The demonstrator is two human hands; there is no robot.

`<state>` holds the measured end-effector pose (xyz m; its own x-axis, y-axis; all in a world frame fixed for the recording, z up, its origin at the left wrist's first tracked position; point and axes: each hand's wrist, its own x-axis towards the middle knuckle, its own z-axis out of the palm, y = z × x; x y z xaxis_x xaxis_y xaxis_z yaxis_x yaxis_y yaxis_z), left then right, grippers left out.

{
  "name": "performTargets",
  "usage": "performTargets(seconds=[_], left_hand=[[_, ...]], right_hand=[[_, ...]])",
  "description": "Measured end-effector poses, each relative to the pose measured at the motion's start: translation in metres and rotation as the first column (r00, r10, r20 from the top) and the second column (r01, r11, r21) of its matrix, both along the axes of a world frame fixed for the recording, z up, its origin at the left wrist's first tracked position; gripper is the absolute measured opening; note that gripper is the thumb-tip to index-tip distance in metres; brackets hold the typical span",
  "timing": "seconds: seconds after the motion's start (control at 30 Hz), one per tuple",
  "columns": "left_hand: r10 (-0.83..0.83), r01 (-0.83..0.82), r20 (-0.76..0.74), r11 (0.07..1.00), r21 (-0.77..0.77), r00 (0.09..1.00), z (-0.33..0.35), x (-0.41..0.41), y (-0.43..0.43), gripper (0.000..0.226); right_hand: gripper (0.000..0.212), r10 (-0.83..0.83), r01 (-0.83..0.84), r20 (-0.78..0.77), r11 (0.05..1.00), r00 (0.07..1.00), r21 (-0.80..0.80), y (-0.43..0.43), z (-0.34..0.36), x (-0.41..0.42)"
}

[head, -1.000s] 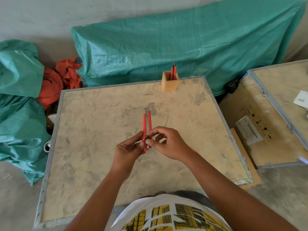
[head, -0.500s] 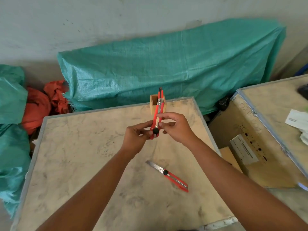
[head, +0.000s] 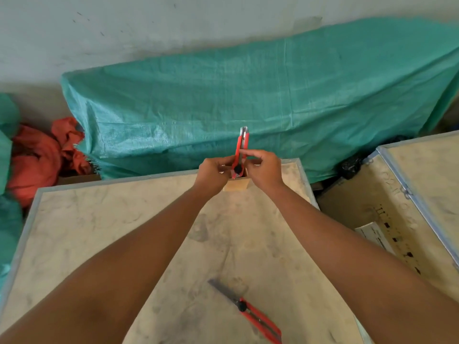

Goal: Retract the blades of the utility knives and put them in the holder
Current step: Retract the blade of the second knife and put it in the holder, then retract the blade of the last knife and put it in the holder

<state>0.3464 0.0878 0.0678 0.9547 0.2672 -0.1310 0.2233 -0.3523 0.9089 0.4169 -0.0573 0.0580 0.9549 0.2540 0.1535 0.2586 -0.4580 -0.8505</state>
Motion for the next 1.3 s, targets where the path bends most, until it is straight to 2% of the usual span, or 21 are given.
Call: performTargets(seconds=[0.13, 0.23, 0.27, 0.37, 0.4, 0.73, 0.9, 1.17, 1.3], left_hand=[[0.027, -0.015, -0.081, 0.990, 0.142, 0.996, -0.022, 0.025, 0.012, 0.061], [0.015, 0.003, -0.140, 0.991, 0.131, 0.990, -0.041, 0.034, 0.017, 0.070], [0.010, 0.007, -0.145, 0.993, 0.114, 0.989, -0.047, 0.036, 0.018, 0.065], [0.005, 0.013, -0.133, 0.991, 0.131, 0.991, -0.057, 0.037, 0.018, 0.030], [0.007, 0.010, -0.132, 0.991, 0.131, 0.991, -0.061, 0.037, 0.019, 0.027], [0.088, -0.078, -0.174, 0.995, 0.064, 0.981, -0.050, 0.020, 0.009, 0.040], [0.169, -0.175, -0.235, 0.984, -0.006, 0.957, -0.028, -0.024, -0.007, 0.066], [0.139, -0.182, -0.293, 0.975, -0.124, 0.946, -0.037, -0.182, -0.053, 0.057], [0.143, -0.204, -0.356, 0.969, -0.139, 0.923, -0.061, -0.243, -0.080, 0.057]], right_hand=[[0.032, -0.006, 0.007, 0.057, 1.000, 0.998, -0.020, 0.009, -0.029, 0.022], [0.027, 0.051, -0.041, 0.118, 0.996, 0.992, -0.079, 0.013, -0.048, 0.026], [0.027, 0.072, -0.059, 0.127, 0.993, 0.989, -0.102, 0.014, -0.052, 0.025], [0.029, 0.105, -0.085, 0.151, 0.987, 0.983, -0.133, 0.015, -0.062, 0.024], [0.029, 0.106, -0.085, 0.156, 0.987, 0.982, -0.137, 0.015, -0.064, 0.024], [0.029, 0.035, -0.029, 0.072, 0.995, 0.997, -0.092, -0.003, -0.058, -0.001], [0.027, 0.031, -0.040, -0.076, 0.992, 0.997, -0.123, -0.037, -0.052, -0.061], [0.028, 0.127, -0.216, -0.372, 0.954, 0.920, -0.207, -0.090, -0.057, -0.182], [0.034, 0.148, -0.303, -0.445, 0.905, 0.883, -0.300, -0.111, -0.068, -0.221]])
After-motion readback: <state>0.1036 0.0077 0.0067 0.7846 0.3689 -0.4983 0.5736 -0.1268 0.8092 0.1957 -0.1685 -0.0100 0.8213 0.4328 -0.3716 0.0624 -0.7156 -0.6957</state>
